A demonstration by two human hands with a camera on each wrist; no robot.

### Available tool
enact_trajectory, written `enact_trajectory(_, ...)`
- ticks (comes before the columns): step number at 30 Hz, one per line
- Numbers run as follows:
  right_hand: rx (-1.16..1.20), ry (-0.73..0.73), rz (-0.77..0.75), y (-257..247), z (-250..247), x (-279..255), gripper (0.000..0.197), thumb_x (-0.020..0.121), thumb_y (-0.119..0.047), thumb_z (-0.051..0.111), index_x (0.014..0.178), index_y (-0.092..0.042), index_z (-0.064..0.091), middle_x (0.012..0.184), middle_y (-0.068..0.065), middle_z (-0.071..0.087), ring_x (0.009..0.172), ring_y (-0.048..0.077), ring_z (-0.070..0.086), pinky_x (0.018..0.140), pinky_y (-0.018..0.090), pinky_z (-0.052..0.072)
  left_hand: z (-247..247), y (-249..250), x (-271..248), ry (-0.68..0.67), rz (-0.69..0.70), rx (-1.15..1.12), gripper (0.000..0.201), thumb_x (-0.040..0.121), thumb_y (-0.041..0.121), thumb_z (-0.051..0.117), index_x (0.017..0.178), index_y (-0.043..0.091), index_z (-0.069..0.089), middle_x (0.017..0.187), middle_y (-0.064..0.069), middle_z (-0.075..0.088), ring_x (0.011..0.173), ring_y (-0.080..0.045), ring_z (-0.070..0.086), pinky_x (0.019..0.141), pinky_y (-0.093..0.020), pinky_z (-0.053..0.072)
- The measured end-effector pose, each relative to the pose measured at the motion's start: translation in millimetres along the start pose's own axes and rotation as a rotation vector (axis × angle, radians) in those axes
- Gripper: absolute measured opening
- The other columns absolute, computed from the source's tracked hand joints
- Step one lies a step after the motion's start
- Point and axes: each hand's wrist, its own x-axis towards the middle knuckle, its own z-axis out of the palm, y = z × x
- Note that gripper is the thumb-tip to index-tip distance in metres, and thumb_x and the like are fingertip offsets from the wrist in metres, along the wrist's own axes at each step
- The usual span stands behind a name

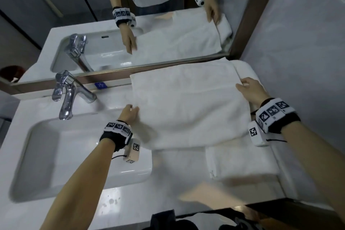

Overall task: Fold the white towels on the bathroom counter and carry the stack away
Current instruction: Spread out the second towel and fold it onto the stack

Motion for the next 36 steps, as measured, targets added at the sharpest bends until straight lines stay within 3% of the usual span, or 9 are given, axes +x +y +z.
enact_trajectory(3,0.135,0.096,0.029,17,8,-22,0.045,0.088,-0.032,0.061,0.125,-0.010,0.046,0.114,0.010,0.060,0.103,0.026,0.056,0.091,0.036,0.044,16,-24,-15,-0.125,-0.099,-0.153,0.035,0.099,0.032,0.039,0.112,0.002,0.051,0.113,-0.013,0.053,0.101,-0.025,0.051,0.089,-0.036,0.043)
enact_trajectory(7,0.229,0.275,-0.029,42,21,-51,0.044,0.078,-0.024,0.073,0.110,-0.006,0.049,0.095,0.006,0.058,0.088,0.021,0.056,0.081,0.032,0.044,25,-48,-27,-0.115,-0.116,-0.303,0.041,0.100,0.035,0.035,0.120,0.003,0.050,0.114,-0.010,0.052,0.107,-0.024,0.049,0.100,-0.042,0.041)
enact_trajectory(10,0.242,0.165,-0.027,55,30,-63,0.030,0.081,-0.027,0.071,0.095,-0.005,0.057,0.092,0.008,0.063,0.084,0.023,0.059,0.077,0.036,0.049,27,-51,-32,-0.058,-0.043,-0.284,0.029,0.100,0.029,0.036,0.104,0.003,0.047,0.105,-0.013,0.049,0.100,-0.022,0.046,0.092,-0.039,0.039)
enact_trajectory(15,0.370,0.015,-0.135,48,23,-70,0.012,0.093,-0.023,0.057,0.098,-0.014,0.061,0.102,0.003,0.066,0.087,0.013,0.060,0.069,0.016,0.046,24,-33,-37,-0.016,0.029,-0.279,0.026,0.094,0.032,0.041,0.105,0.009,0.037,0.095,-0.005,0.049,0.092,-0.025,0.050,0.081,-0.036,0.040)
enact_trajectory(21,0.381,0.050,-0.148,46,5,-71,0.025,0.097,-0.028,0.048,0.084,-0.007,0.052,0.084,0.005,0.051,0.079,0.015,0.049,0.066,0.023,0.041,8,-17,-40,0.120,0.101,-0.276,0.023,0.095,0.026,0.048,0.105,0.010,0.035,0.093,-0.001,0.049,0.095,-0.021,0.048,0.080,-0.034,0.037)
enact_trajectory(26,0.240,-0.029,0.020,65,17,-83,0.031,0.096,-0.027,0.049,0.081,0.000,0.048,0.079,0.017,0.052,0.079,0.024,0.051,0.058,0.029,0.033,22,-38,-57,-0.094,-0.102,-0.132,0.028,0.096,0.032,0.048,0.093,0.004,0.049,0.100,-0.012,0.050,0.097,-0.025,0.050,0.086,-0.038,0.045)
enact_trajectory(30,0.245,-0.053,0.122,87,24,-96,0.041,0.092,-0.027,0.057,0.097,0.014,0.059,0.099,0.030,0.065,0.098,0.041,0.061,0.073,0.033,0.044,36,-58,-78,-0.178,-0.201,-0.199,0.029,0.097,0.032,0.047,0.105,0.004,0.050,0.110,-0.011,0.053,0.102,-0.027,0.050,0.086,-0.037,0.044)
enact_trajectory(33,0.243,-0.028,0.110,94,23,-100,0.025,0.087,-0.021,0.065,0.084,0.001,0.055,0.080,0.015,0.062,0.084,0.028,0.059,0.063,0.033,0.043,36,-64,-87,-0.195,-0.191,-0.202,0.036,0.096,0.032,0.049,0.115,0.001,0.050,0.115,-0.014,0.054,0.108,-0.031,0.053,0.091,-0.042,0.046)
enact_trajectory(36,0.269,0.087,0.066,98,18,-102,0.032,0.081,-0.020,0.071,0.099,-0.011,0.046,0.098,0.014,0.060,0.088,0.026,0.059,0.078,0.038,0.049,32,-65,-90,-0.100,-0.094,-0.093,0.040,0.095,0.031,0.049,0.116,-0.003,0.047,0.115,-0.019,0.055,0.102,-0.033,0.056,0.090,-0.045,0.048)
